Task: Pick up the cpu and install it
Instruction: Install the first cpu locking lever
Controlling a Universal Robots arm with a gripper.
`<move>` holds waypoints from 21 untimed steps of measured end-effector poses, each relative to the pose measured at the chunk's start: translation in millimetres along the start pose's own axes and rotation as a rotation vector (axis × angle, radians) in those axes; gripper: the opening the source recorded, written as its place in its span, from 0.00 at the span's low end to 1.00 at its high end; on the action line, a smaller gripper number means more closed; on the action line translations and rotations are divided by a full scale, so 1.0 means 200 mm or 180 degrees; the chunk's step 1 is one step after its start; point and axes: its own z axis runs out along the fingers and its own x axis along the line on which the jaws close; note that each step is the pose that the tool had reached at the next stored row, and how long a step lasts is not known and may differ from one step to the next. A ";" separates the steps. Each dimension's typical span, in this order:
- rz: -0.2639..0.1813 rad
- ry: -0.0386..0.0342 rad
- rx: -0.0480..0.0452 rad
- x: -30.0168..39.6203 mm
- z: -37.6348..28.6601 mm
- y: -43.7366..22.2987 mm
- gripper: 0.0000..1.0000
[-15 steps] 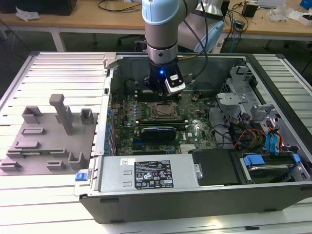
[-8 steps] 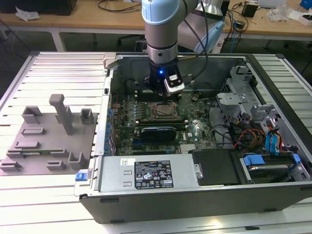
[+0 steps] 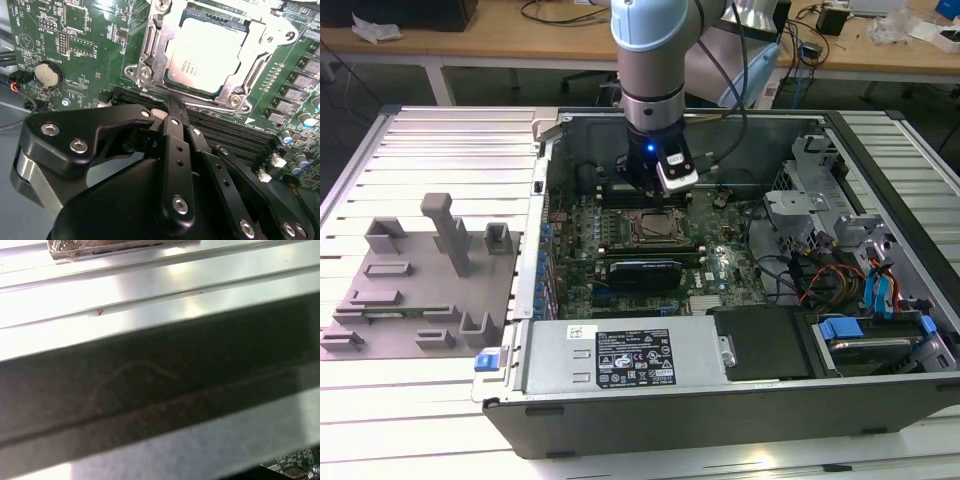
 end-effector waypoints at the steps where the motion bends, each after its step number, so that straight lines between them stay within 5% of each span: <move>1: -0.0001 -0.0001 0.0003 -0.002 0.002 0.000 0.11; 21: -0.0003 -0.0005 0.0019 -0.037 0.019 -0.001 0.11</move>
